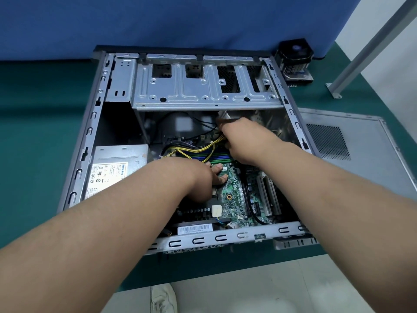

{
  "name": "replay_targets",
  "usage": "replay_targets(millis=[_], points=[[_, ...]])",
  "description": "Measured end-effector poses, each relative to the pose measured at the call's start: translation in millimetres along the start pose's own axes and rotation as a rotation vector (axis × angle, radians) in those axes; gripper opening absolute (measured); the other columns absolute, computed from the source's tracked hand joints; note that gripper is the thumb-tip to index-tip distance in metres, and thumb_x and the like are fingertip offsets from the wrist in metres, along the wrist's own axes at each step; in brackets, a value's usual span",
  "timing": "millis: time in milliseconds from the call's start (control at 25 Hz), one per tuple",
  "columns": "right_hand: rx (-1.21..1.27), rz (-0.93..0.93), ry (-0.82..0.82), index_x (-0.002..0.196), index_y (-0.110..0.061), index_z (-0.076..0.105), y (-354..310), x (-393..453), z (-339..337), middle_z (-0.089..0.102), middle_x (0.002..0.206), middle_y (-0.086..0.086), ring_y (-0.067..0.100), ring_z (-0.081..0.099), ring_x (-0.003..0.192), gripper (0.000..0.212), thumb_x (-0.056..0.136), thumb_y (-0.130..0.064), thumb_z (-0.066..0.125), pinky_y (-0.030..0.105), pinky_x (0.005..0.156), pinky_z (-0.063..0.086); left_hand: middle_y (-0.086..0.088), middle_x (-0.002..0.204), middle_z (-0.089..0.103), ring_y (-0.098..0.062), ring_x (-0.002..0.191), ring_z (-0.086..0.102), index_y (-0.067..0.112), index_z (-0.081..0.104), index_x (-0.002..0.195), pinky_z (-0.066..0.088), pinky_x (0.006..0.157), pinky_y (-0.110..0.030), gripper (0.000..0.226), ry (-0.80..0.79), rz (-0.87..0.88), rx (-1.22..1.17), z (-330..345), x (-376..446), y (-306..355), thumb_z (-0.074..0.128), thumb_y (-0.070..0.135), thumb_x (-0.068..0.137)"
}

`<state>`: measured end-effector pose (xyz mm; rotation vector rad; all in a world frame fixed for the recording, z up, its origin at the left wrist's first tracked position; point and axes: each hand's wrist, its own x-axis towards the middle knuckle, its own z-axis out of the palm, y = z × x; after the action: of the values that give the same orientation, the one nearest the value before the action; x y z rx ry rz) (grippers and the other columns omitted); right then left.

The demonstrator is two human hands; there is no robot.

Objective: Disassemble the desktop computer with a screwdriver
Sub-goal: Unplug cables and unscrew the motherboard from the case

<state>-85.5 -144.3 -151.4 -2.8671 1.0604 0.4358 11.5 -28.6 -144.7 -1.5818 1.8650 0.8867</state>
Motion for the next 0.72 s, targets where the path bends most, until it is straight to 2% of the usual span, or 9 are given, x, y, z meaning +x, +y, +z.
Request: replay_targets(millis=[120, 200, 240, 320, 520, 600, 640, 720], points=[[-0.015, -0.198, 0.078, 0.137, -0.023, 0.053, 13, -30, -27, 0.062, 0.126, 0.006, 0.032, 0.062, 0.112, 0.041, 0.099, -0.038, 0.055, 0.042, 0.087, 0.054, 0.006, 0.170, -0.014, -0.019, 0.158, -0.005, 0.033, 0.005, 0.164, 0.003, 0.126, -0.040, 0.061, -0.012, 0.008, 0.001, -2, -1, 1, 0.033, 0.021, 0.111], [-0.098, -0.353, 0.100, 0.121, -0.032, 0.064, 31, -52, -43, 0.068, 0.109, -0.004, 0.023, 0.065, 0.099, 0.040, 0.098, -0.054, 0.040, 0.043, 0.090, 0.054, 0.007, 0.170, -0.013, -0.019, 0.158, -0.005, 0.034, 0.007, 0.164, 0.003, 0.126, -0.040, 0.061, -0.013, 0.015, -0.026, -4, -2, 0, 0.034, 0.021, 0.111], [-0.169, -0.388, 0.073, 0.108, -0.031, 0.066, 38, -61, -50, 0.069, 0.097, -0.008, 0.018, 0.065, 0.088, 0.049, 0.097, -0.060, 0.028, 0.041, 0.092, 0.051, 0.007, 0.170, -0.013, -0.018, 0.158, -0.004, 0.034, 0.007, 0.164, 0.003, 0.127, -0.040, 0.061, -0.013, 0.021, -0.041, -4, -2, 0, 0.034, 0.020, 0.110], [-0.237, -0.388, 0.039, 0.087, -0.030, 0.063, 44, -70, -49, 0.066, 0.080, -0.010, 0.012, 0.059, 0.071, 0.059, 0.097, -0.064, 0.016, 0.038, 0.097, 0.044, 0.008, 0.170, -0.014, -0.018, 0.158, -0.005, 0.034, 0.007, 0.164, 0.002, 0.128, -0.043, 0.063, -0.021, 0.033, -0.080, -5, -1, -2, 0.035, 0.018, 0.109], [-0.178, -0.350, 0.074, 0.070, -0.029, 0.055, 47, -64, -43, 0.064, 0.065, -0.008, 0.013, 0.054, 0.060, 0.059, 0.096, -0.068, 0.020, 0.035, 0.092, 0.040, 0.015, 0.169, -0.013, -0.016, 0.158, -0.005, 0.038, 0.011, 0.163, 0.006, 0.128, -0.048, 0.069, -0.030, 0.027, -0.204, 1, 5, -9, 0.041, 0.015, 0.105], [-0.179, -0.350, 0.057, 0.067, -0.028, 0.050, 48, -64, -43, 0.064, 0.065, -0.007, 0.014, 0.054, 0.059, 0.054, 0.096, -0.065, 0.024, 0.036, 0.091, 0.041, 0.014, 0.171, 0.006, -0.018, 0.158, 0.014, 0.042, 0.026, 0.160, 0.023, 0.125, -0.048, 0.064, 0.048, 0.002, -0.220, 3, 5, -9, 0.042, 0.019, 0.103], [-0.186, -0.349, 0.042, 0.067, -0.027, 0.050, 47, -65, -44, 0.065, 0.067, -0.007, 0.014, 0.055, 0.060, 0.052, 0.095, -0.064, 0.025, 0.037, 0.091, 0.041, 0.011, 0.168, 0.025, -0.023, 0.152, 0.032, 0.044, 0.037, 0.154, 0.037, 0.118, -0.048, 0.057, 0.115, -0.021, -0.234, 3, 4, -8, 0.044, 0.023, 0.101], [-0.197, -0.348, 0.016, 0.069, -0.026, 0.052, 45, -66, -47, 0.066, 0.069, -0.006, 0.015, 0.056, 0.062, 0.048, 0.095, -0.059, 0.028, 0.038, 0.091, 0.040, 0.001, 0.142, 0.059, -0.030, 0.124, 0.060, 0.038, 0.053, 0.136, 0.055, 0.091, -0.044, 0.040, 0.264, -0.061, -0.226, -2, -5, -4, 0.048, 0.028, 0.097]])
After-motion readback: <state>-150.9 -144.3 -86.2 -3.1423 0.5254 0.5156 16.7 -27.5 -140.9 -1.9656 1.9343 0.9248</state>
